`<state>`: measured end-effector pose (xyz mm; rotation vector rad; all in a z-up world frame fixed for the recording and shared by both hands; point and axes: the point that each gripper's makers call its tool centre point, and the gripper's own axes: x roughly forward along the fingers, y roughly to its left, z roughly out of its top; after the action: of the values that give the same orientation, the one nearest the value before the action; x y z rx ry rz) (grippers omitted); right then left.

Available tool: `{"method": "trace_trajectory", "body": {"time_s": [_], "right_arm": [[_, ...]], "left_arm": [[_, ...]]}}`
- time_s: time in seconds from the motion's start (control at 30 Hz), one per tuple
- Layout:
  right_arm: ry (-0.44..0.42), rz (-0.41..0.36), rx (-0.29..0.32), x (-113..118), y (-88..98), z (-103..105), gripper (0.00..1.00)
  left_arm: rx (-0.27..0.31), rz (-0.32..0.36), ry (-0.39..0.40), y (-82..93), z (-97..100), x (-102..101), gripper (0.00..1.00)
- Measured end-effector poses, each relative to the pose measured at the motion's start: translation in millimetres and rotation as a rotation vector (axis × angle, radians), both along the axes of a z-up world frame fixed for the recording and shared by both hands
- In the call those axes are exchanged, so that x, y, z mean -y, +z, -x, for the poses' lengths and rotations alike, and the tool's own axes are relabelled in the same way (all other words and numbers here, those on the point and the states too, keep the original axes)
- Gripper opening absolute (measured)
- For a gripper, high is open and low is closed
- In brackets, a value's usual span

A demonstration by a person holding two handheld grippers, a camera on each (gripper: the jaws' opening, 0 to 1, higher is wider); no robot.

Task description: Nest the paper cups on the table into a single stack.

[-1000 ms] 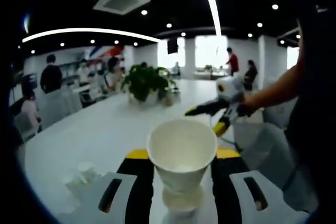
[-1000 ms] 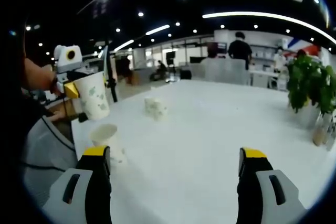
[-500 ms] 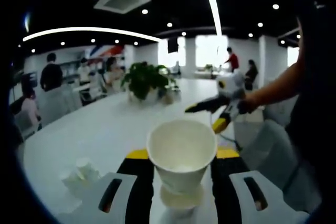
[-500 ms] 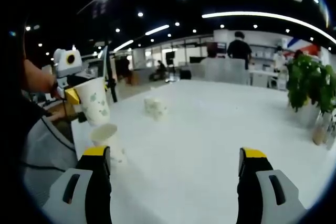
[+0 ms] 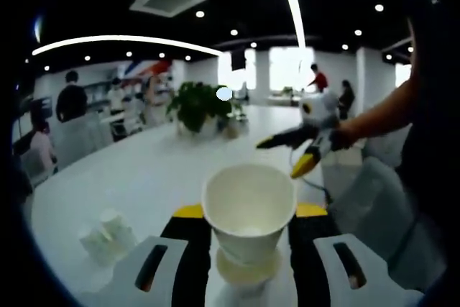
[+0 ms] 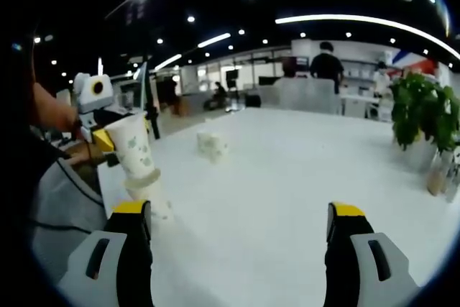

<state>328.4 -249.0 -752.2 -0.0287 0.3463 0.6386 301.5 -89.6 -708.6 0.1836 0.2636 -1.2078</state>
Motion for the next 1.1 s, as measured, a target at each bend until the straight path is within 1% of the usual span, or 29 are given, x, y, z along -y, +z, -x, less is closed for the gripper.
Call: {"method": "trace_trajectory", "body": {"time_s": [0.4,0.47,0.83,1.1], "right_arm": [[0.0,0.0,-0.001,-1,1.9,-1,1.0],[0.0,0.0,0.0,0,1.9,-1,1.0],[-0.003,-0.001,-0.003,1,0.8,1,1.0],[-0.006,-0.003,-0.003,2,1.1,2,1.0]], "left_arm": [[-0.015,-0.006,0.03,-15.8,-5.4,-4,0.4],[-0.018,-0.006,0.033,-16.0,-5.2,-5,0.4],[-0.031,-0.018,0.031,-26.7,-2.8,-2,0.4],[-0.038,-0.041,0.028,-36.3,-1.4,-2,0.4]]}}
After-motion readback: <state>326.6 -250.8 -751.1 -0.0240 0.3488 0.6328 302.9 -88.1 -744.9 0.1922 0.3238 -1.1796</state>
